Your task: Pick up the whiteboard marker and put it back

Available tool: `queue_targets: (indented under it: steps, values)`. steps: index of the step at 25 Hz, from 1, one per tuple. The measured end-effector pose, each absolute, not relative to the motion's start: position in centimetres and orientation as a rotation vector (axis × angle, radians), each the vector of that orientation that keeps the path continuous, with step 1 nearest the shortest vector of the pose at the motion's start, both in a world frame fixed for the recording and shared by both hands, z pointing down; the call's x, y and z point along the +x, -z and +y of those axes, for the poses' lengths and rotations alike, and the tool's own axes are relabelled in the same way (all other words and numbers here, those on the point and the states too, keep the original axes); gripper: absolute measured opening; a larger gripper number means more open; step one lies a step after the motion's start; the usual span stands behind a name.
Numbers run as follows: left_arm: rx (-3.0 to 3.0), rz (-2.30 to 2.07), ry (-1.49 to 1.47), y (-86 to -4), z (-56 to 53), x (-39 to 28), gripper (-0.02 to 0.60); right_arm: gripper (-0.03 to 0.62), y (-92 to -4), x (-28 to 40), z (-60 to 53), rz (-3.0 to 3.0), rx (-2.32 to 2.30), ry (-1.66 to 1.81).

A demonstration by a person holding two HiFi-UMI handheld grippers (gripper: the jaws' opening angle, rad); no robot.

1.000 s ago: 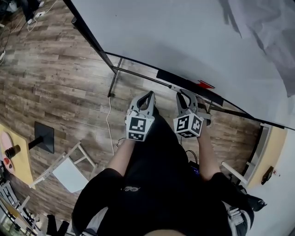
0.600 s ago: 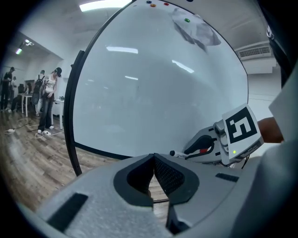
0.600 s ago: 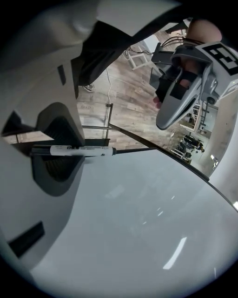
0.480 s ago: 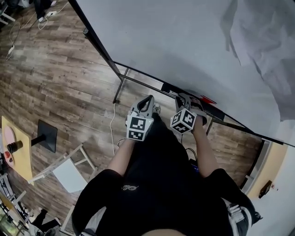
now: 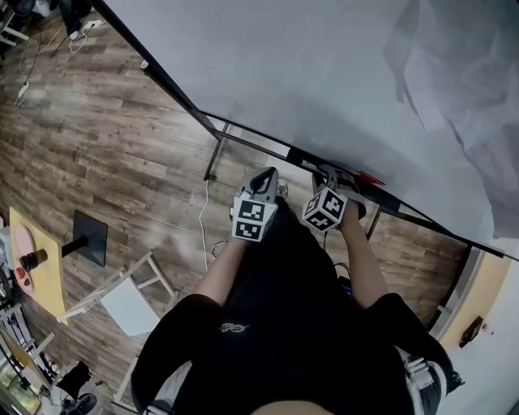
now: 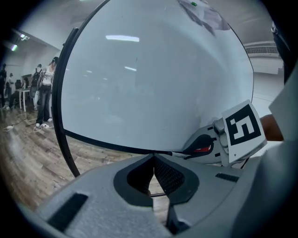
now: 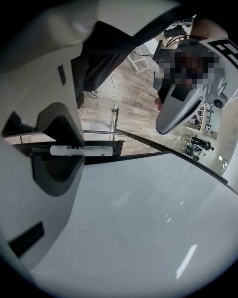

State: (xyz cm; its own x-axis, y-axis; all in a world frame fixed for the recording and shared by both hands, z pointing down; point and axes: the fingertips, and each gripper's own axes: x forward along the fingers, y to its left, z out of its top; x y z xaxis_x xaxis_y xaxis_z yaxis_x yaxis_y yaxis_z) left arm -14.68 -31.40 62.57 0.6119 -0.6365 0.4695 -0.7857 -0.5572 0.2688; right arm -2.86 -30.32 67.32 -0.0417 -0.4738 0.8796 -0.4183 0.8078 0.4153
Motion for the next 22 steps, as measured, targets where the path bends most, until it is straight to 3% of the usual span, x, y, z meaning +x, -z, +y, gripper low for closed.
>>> queue_targets:
  steps: [22]
  values:
    - [2.351,-1.11,-0.468,-63.3,-31.07,-14.09,0.006,0.071,-67.96,-2.02,-30.77,-1.607,0.697,0.112]
